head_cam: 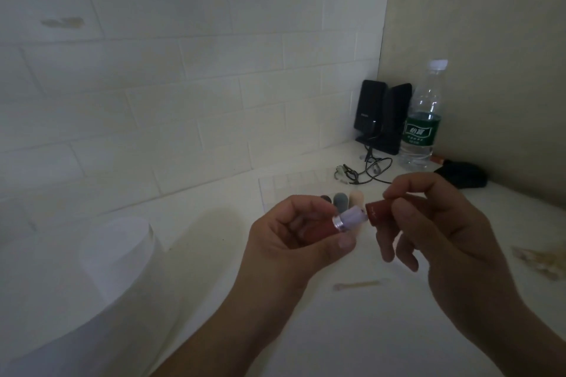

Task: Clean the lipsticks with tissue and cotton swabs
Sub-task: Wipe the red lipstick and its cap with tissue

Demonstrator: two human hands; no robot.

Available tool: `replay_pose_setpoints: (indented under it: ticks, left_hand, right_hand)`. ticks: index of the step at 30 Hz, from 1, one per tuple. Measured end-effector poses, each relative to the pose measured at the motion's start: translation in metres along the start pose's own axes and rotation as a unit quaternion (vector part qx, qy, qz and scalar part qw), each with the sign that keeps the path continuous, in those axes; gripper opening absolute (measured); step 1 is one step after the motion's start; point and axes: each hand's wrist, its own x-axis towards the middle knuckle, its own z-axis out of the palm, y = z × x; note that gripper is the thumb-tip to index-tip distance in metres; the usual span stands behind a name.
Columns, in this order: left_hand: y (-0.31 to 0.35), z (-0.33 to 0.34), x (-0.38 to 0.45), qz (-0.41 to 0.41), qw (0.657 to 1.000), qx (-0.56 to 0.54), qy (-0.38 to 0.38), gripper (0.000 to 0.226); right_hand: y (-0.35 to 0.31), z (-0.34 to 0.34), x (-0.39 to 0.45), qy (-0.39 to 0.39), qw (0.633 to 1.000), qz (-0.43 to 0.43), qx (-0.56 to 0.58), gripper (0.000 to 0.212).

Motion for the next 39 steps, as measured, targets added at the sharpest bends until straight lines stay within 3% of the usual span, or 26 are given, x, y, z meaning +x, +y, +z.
replay_pose_setpoints:
  ticks: [4,6,7,13,17,33,37,39]
  left_hand:
    - [0.001,0.002,0.000,0.000,0.999,0.038,0.005,0.033]
    - [0.003,0.004,-0.001,0.007,0.998,0.059,0.002,0.032]
    - [0.003,0.003,-0.002,0.017,0.997,0.074,0.005,0.033]
    - [0.001,0.002,-0.004,0.126,0.972,0.189,0.059,0.030]
    - [-0.001,0.004,-0.004,0.119,0.969,0.202,0.075,0.037]
    - [-0.001,0.002,-0.004,0.144,0.957,0.245,0.065,0.031]
    - [0.013,-0.005,0.001,0.101,0.944,0.313,0.003,0.055]
    - [0.014,-0.020,0.010,0.104,0.926,0.360,0.038,0.046]
  right_hand:
    - [0.002,0.003,0.000,-0.031,0.999,-0.010,-0.010,0.017]
    - [0.002,0.004,-0.001,-0.038,0.999,0.001,-0.012,0.010]
    - [0.003,0.004,-0.002,-0.042,0.999,0.008,-0.019,0.004]
    - [0.004,0.007,-0.002,-0.039,0.998,0.044,-0.035,0.010]
    - [0.003,0.009,-0.002,-0.031,0.997,0.065,-0.027,0.017]
    - [-0.001,0.013,-0.002,-0.041,0.993,0.109,0.022,0.023]
    - [0.006,0.015,-0.003,0.018,0.983,0.166,0.078,0.020]
    - [0.007,0.011,-0.001,0.034,0.987,0.158,0.026,0.016]
